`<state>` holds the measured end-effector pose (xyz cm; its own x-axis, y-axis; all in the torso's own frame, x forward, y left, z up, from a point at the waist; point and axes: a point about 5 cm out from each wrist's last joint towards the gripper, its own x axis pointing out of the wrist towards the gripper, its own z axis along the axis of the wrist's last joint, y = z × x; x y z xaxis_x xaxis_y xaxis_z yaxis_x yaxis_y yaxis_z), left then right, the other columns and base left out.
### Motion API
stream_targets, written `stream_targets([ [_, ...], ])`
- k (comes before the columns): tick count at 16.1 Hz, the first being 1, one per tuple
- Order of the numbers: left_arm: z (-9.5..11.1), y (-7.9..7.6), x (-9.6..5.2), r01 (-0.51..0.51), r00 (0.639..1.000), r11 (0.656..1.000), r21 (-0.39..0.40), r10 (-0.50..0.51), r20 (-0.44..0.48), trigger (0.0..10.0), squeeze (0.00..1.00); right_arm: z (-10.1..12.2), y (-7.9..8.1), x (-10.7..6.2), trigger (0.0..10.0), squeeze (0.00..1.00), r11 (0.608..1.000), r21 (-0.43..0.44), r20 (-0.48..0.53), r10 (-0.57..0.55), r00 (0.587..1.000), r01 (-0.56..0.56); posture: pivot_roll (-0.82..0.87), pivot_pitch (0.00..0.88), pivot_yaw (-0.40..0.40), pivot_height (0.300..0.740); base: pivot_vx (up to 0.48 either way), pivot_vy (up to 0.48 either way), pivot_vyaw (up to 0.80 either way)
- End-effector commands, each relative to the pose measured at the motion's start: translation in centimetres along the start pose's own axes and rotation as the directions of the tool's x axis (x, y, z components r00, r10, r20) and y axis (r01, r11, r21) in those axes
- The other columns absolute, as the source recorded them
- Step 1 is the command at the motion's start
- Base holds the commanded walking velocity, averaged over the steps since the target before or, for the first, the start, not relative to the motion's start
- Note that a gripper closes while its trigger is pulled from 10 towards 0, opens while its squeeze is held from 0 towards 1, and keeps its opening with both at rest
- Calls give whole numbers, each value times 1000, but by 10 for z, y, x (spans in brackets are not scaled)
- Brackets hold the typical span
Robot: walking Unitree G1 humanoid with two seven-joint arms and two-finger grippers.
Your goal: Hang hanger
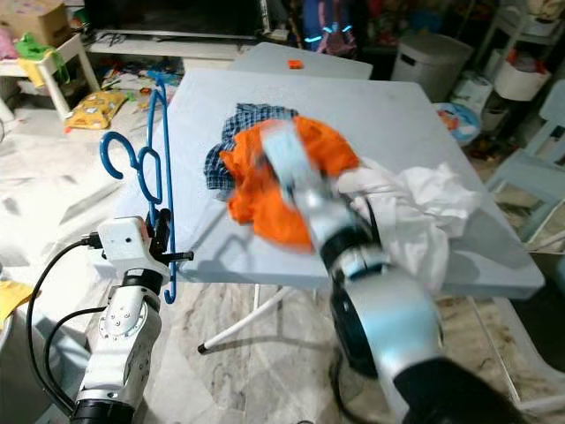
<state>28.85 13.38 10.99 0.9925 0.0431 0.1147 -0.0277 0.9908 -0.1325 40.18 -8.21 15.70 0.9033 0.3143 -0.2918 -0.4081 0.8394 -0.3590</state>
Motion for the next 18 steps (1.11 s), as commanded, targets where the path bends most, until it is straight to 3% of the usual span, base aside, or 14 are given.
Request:
stream_targets([
  [1, -7, -4, -1, -8, 999, 1000, -19, 7, -36, 10000, 0, 0, -16, -3, 10000, 1000, 999, -46, 2, -22, 1000, 22, -76, 0, -86, 740, 0, 0, 0],
  [3, -7, -3, -1, -5, 999, 1000, -19, 5, -36, 10000, 0, -14, -24, -7, 10000, 1000, 998, -38, -28, -43, 999, 42, -85, 0, -80, 740, 0, 0, 0],
  [7, -10, -5, -2, 22, 999, 1000, -20, -23, -48, 10000, 0, -46, -70, -27, 10000, 1000, 970, 9, -23, -244, 969, 244, -110, 0, -51, 740, 0, 0, 0],
  [9, -11, -2, -4, 33, 998, 999, -6, -34, -53, 10000, 0, -54, -77, -34, 10000, 1000, 962, 53, 8, -268, 963, 267, -114, 0, -37, 740, 0, 0, 0],
  [13, -7, 2, 3, 44, 998, 999, 18, -43, -46, 10000, 0, -73, -78, -49, 10000, 1000, 925, 214, 93, -338, 936, 313, -132, 0, -1, 740, 0, 0, 0],
  [15, -7, -2, 6, 58, 997, 998, 21, -57, -52, 10000, 0, -78, -76, -54, 10000, 1000, 911, 246, 117, -366, 923, 330, -140, 0, 13, 740, 0, 0, 0],
  [16, -8, -6, 6, 80, 995, 997, 17, -79, -63, 10000, 0, -77, -72, -57, 10000, 1000, 908, 296, 150, -351, 924, 297, -147, 0, 23, 740, 0, 0, 0],
  [18, -8, -12, 5, 123, 991, 992, 27, -121, -65, 10000, 0, -71, -67, -65, 10000, 1000, 925, 313, 240, -296, 925, 215, -150, 0, 26, 740, 0, 0, 0],
])
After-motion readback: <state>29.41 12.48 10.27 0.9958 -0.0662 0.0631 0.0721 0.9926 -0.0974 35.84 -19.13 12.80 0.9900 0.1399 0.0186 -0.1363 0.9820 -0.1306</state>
